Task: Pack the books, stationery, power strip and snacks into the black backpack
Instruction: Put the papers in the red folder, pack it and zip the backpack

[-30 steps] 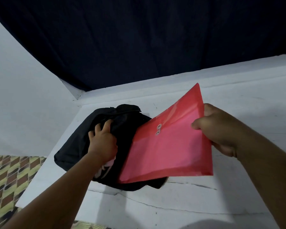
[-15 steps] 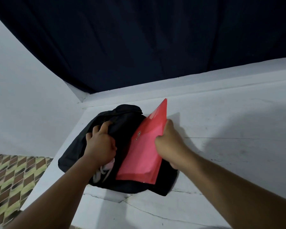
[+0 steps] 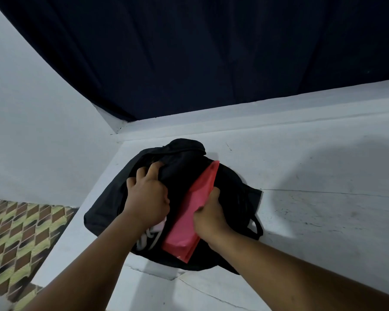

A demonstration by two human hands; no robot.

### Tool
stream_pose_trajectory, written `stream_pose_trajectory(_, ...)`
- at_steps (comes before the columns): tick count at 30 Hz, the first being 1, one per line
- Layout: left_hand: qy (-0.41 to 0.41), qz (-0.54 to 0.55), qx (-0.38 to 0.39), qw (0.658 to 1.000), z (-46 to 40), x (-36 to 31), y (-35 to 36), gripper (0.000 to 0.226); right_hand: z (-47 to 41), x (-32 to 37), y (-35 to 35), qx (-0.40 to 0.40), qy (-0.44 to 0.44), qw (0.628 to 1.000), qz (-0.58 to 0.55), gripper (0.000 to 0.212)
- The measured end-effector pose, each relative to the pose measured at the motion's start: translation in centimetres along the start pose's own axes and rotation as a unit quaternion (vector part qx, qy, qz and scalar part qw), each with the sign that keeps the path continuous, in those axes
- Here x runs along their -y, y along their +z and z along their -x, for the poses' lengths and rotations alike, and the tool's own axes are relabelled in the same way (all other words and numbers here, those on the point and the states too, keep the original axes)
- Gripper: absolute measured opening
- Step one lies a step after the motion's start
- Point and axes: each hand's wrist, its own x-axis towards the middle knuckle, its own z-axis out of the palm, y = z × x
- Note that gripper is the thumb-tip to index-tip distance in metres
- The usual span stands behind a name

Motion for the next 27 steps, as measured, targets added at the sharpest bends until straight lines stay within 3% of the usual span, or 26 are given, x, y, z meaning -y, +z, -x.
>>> stream_pose_trajectory(9, 0.074, -0.12, 0.027, 0.99, 0.2, -2.4, 2.8, 0.03, -1.5, -2.9, -2.3, 0.024, 0.007, 0.999, 0.023, 0.051)
stream_pose_trajectory(12, 0.122, 0.0, -0.024, 0.992, 0.9, -3.4, 2.7, 0.04, -0.8, -3.6, -3.5, 0.024, -0.008, 1.0, 0.009, 0.044)
stream_pose_trajectory(14, 0.19, 0.184, -0.098, 0.959, 1.1, -3.3, 1.3, 0.028, -0.2, -3.9, -3.9, -0.007, -0.032, 0.999, -0.003, 0.051)
stream_pose_trajectory(16, 0.26, 0.35, -0.162, 0.885, 1.2, -2.9, -0.9, 0.019, 0.3, -3.8, -4.3, -0.063, -0.063, 0.996, -0.02, 0.057)
stream_pose_trajectory(17, 0.278, 0.39, -0.201, 0.855, 1.4, -2.6, -1.9, 0.02, 0.7, -3.3, -4.6, -0.093, -0.077, 0.992, -0.03, 0.05)
stream_pose_trajectory(19, 0.285, 0.402, -0.269, 0.828, 1.1, -1.2, -2.7, 0.026, 1.4, -2.2, -5.3, -0.146, -0.1, 0.983, -0.057, 0.032)
stream_pose_trajectory(22, 0.201, 0.415, -0.254, 0.85, -0.4, 1.5, -0.4, 0.032, 2.9, -0.8, -5.8, -0.175, -0.108, 0.972, -0.116, 0.02)
stream_pose_trajectory(25, 0.092, 0.375, -0.078, 0.919, -0.9, 2.5, 2.5, 0.025, 4.3, -0.2, -5.2, -0.176, -0.085, 0.974, -0.117, 0.019)
stream_pose_trajectory(27, 0.123, 0.218, 0.02, 0.968, 0.1, 1.9, 5.0, 0.05, 5.2, -0.1, -4.5, -0.162, -0.068, 0.976, -0.131, 0.022)
